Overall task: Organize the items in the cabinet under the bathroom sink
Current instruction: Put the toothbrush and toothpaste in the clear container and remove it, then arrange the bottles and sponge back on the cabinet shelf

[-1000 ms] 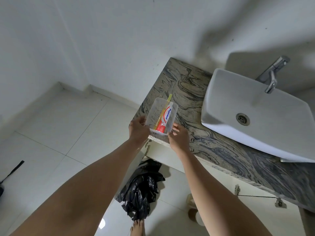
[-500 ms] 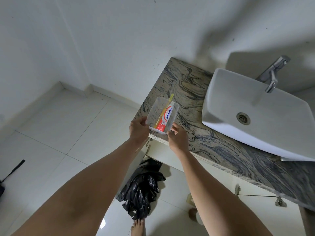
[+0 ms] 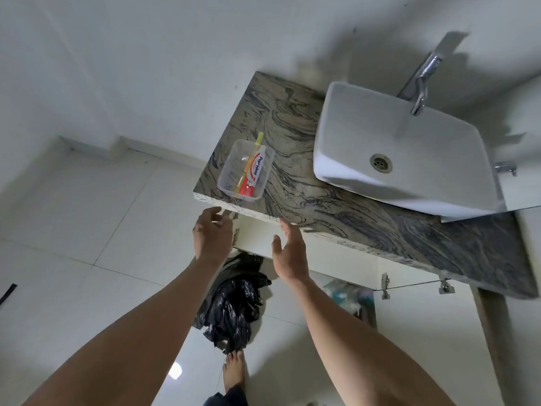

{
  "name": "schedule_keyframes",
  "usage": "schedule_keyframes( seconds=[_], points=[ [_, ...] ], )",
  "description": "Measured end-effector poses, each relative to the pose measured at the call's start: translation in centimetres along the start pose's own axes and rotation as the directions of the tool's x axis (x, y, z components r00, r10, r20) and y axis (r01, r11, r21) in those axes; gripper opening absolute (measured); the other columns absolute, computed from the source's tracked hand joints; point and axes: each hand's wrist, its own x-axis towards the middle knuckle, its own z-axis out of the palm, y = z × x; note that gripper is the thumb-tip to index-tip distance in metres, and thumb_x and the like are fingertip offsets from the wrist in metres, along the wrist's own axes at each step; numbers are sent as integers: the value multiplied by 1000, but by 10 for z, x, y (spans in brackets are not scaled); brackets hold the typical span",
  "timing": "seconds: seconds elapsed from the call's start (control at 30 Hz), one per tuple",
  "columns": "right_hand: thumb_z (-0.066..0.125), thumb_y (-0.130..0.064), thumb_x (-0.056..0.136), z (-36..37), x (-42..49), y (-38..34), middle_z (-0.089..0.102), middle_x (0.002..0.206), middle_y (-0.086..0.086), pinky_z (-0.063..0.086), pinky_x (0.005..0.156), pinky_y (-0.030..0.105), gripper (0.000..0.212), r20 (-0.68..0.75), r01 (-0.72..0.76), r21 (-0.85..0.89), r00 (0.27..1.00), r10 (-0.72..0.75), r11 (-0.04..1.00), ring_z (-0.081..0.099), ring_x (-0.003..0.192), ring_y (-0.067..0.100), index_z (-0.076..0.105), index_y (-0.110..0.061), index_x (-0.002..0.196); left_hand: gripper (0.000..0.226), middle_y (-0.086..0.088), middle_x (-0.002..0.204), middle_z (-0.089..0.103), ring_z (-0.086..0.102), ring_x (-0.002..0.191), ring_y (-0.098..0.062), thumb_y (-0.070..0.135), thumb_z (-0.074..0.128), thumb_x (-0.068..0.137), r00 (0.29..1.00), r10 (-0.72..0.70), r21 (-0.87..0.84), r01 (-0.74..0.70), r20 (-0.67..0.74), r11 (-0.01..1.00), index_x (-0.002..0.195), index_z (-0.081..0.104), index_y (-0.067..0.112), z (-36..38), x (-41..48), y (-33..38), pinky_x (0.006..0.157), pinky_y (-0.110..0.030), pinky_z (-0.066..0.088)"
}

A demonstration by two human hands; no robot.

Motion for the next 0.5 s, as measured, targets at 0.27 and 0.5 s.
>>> schedule_keyframes(
  seconds=[0.27, 0.5],
  points=[
    [55, -17, 99, -52, -69, 110, 51, 144, 11, 40, 112, 36, 48, 24, -253, -43, 967, 254, 966, 51, 131, 21, 44, -9, 145, 37, 5, 101, 66, 65, 94, -22, 27, 64, 91, 960, -71, 161, 27, 271, 987, 127, 58, 22, 51, -74, -44, 83, -40, 56],
    [57, -10, 96, -122, -99, 205, 59, 135, 15, 43, 103, 30, 43, -43, -422, 0, 906, 422, 907, 58, 121, 25, 51, -5, 138, 33, 6, 96, 66, 64, 92, -20, 28, 66, 91, 914, -84, 226, -9, 396, 974, 123, 58, 23, 120, -138, -45, 85, -39, 54]
  ],
)
